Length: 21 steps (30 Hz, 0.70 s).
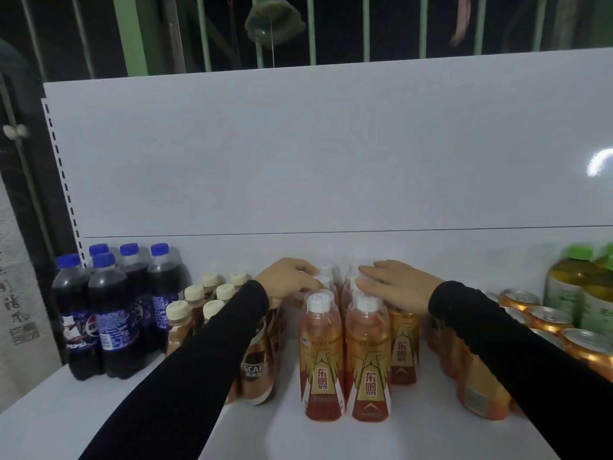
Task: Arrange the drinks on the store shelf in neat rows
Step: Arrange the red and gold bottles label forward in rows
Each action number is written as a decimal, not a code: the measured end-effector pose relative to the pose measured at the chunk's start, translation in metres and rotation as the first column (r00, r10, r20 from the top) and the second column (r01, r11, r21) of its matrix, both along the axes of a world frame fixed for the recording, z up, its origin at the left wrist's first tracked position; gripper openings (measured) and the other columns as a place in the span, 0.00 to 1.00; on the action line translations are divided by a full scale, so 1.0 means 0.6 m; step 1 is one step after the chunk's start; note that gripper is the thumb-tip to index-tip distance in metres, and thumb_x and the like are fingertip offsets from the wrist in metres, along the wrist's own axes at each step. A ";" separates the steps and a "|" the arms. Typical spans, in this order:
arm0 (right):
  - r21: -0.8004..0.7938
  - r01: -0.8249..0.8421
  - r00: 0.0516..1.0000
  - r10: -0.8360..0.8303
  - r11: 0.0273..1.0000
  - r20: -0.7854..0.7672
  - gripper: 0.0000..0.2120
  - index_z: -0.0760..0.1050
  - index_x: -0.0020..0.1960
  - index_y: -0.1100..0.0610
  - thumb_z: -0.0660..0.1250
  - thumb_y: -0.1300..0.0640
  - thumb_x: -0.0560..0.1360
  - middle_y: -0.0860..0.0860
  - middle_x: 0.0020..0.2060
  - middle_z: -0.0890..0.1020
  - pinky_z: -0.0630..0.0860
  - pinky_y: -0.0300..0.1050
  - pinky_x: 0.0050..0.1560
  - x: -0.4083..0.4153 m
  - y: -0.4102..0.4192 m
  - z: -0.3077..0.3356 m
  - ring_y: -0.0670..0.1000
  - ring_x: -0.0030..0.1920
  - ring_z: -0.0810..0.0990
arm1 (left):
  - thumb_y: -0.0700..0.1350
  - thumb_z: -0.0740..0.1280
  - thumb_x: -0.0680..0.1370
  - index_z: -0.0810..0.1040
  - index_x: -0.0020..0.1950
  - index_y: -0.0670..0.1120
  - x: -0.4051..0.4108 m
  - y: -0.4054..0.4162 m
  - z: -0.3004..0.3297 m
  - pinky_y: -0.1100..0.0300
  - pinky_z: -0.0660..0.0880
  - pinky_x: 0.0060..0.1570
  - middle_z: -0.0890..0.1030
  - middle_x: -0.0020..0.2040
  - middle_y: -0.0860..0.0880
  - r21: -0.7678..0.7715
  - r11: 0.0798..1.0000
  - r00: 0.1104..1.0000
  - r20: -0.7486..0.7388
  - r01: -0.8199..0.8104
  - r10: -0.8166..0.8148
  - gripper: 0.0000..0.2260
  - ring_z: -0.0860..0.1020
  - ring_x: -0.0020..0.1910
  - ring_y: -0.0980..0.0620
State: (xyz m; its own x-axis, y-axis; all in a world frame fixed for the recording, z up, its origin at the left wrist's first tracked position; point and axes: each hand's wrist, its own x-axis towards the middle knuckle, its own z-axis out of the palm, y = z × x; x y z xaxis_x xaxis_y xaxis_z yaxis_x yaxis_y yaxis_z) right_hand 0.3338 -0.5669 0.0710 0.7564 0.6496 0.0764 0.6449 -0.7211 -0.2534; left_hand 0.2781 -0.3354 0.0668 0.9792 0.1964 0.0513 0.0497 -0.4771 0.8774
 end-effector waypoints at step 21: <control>0.279 0.018 0.986 -0.064 0.960 0.154 0.33 0.59 0.78 0.49 0.50 0.34 0.77 0.49 0.77 0.63 0.53 0.39 0.70 -0.009 -0.043 -0.021 0.48 0.75 0.60 | 0.54 0.74 0.75 0.77 0.68 0.48 0.022 -0.070 0.057 0.58 0.74 0.62 0.80 0.60 0.51 0.643 0.754 0.962 0.100 0.134 -0.256 0.24 0.78 0.58 0.54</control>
